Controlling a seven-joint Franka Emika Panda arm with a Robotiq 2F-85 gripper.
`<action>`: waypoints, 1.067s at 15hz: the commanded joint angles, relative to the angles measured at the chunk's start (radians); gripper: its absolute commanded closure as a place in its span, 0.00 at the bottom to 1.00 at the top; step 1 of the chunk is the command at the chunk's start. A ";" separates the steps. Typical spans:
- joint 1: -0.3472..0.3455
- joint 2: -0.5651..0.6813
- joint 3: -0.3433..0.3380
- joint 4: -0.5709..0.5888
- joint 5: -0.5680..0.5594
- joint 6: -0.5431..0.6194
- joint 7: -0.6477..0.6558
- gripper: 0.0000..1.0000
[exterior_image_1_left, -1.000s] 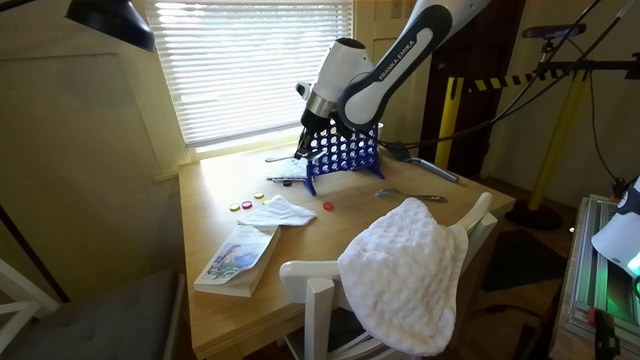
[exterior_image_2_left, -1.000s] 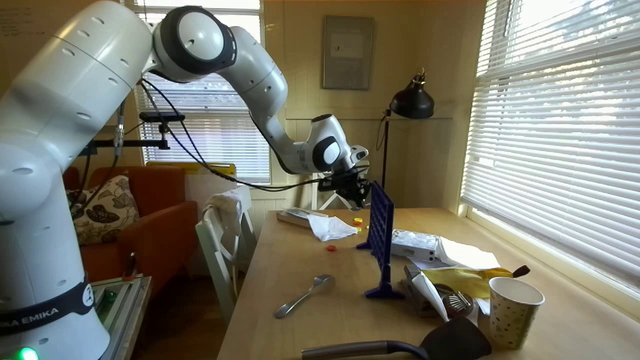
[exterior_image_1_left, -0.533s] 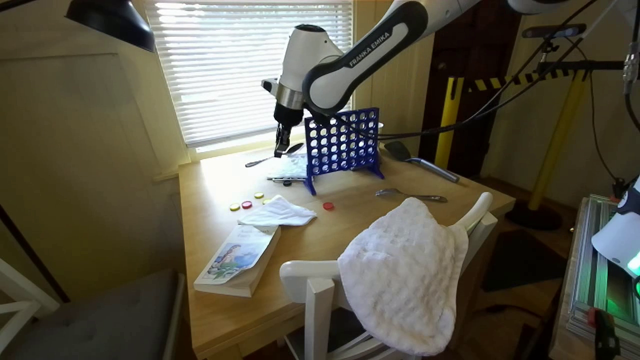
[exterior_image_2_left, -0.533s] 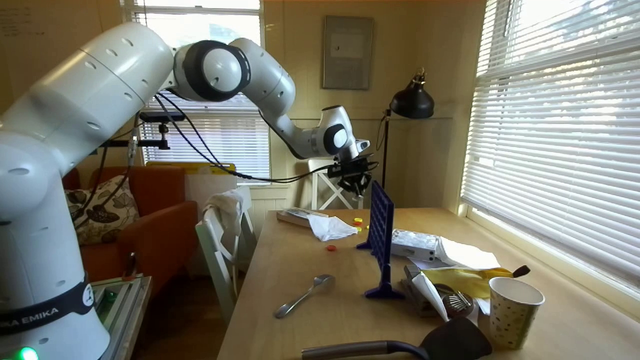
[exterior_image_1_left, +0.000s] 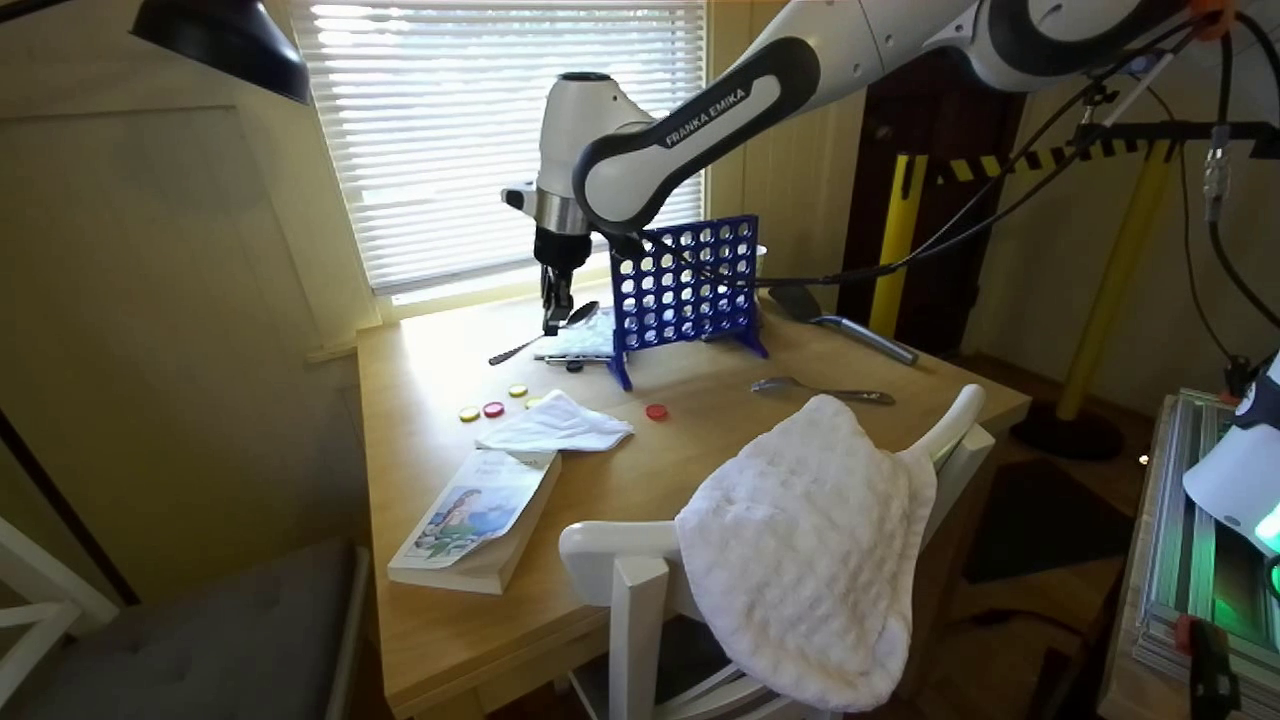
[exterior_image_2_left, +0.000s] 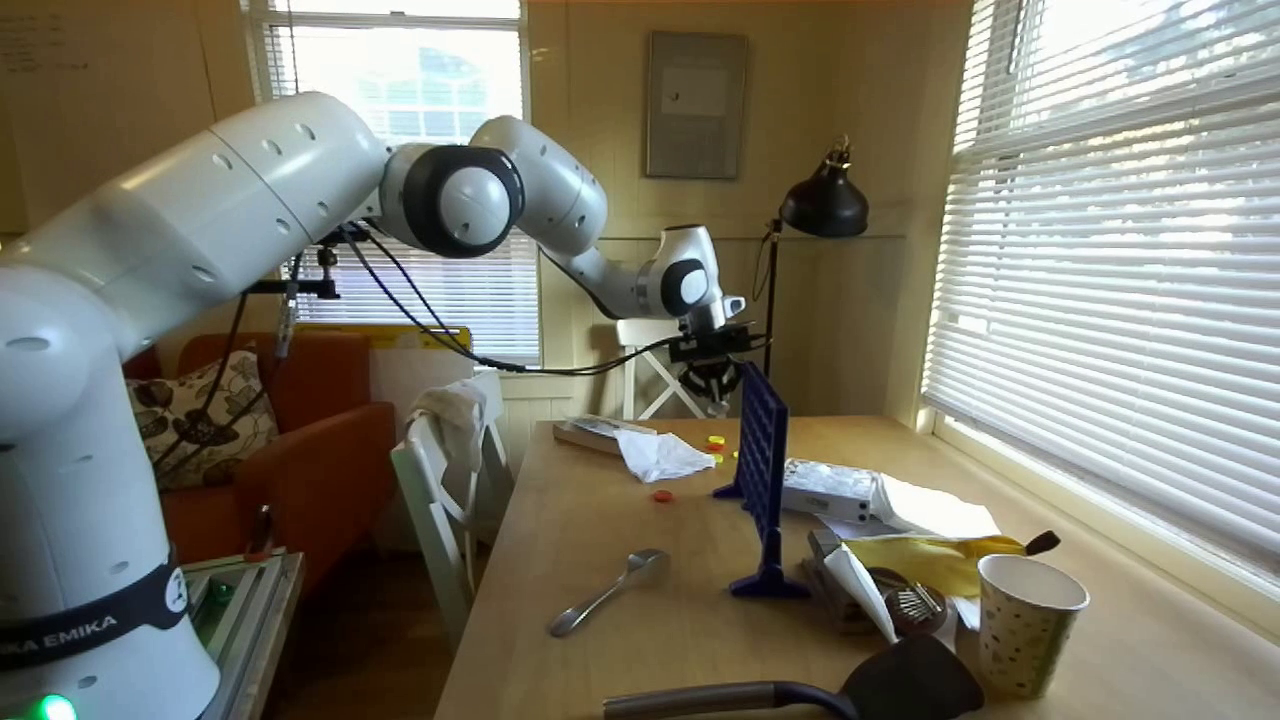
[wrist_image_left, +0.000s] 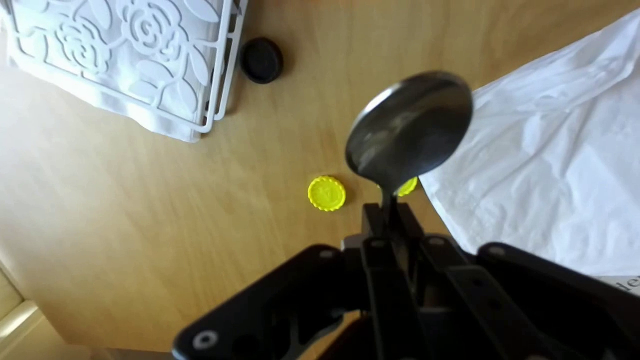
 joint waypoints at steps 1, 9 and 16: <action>0.011 -0.009 -0.024 -0.011 -0.018 -0.018 0.022 0.98; 0.067 0.089 -0.047 0.155 -0.058 -0.361 0.022 0.98; 0.104 0.145 -0.079 0.269 -0.074 -0.414 0.073 0.98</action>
